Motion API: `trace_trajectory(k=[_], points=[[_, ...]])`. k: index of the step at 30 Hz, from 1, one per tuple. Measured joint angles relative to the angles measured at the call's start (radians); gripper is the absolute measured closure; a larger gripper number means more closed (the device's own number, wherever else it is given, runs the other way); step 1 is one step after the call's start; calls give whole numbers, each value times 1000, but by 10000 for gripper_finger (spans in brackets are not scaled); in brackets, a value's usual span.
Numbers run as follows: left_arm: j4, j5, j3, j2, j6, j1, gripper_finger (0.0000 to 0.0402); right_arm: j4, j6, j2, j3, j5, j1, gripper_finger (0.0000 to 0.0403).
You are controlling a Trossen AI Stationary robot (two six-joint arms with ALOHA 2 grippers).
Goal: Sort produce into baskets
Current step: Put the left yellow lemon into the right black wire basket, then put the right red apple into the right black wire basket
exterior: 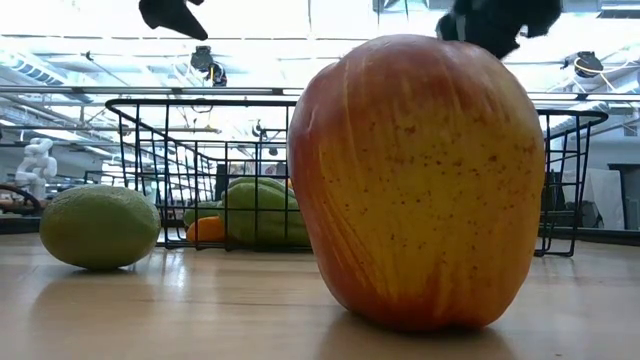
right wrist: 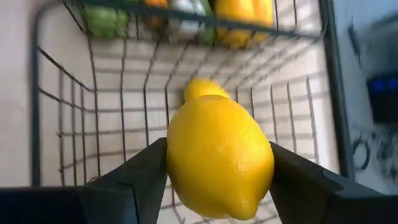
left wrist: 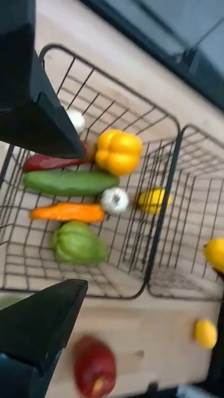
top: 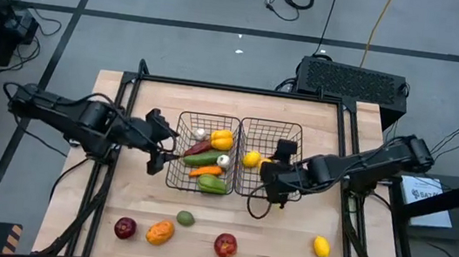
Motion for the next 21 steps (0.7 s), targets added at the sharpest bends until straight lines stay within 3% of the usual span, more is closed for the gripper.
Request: trace_trajectory(k=[8, 14, 21], points=[[28, -161, -28, 27, -122, -140, 65, -1, 162, 0, -103, -49, 3, 131], [110, -202, -28, 85, -117, -229, 65, 15, 151, -3, -100, -49, 2, 89], [121, -266, -28, 151, -140, -318, 65, 74, 139, -58, -41, -39, 51, 88]])
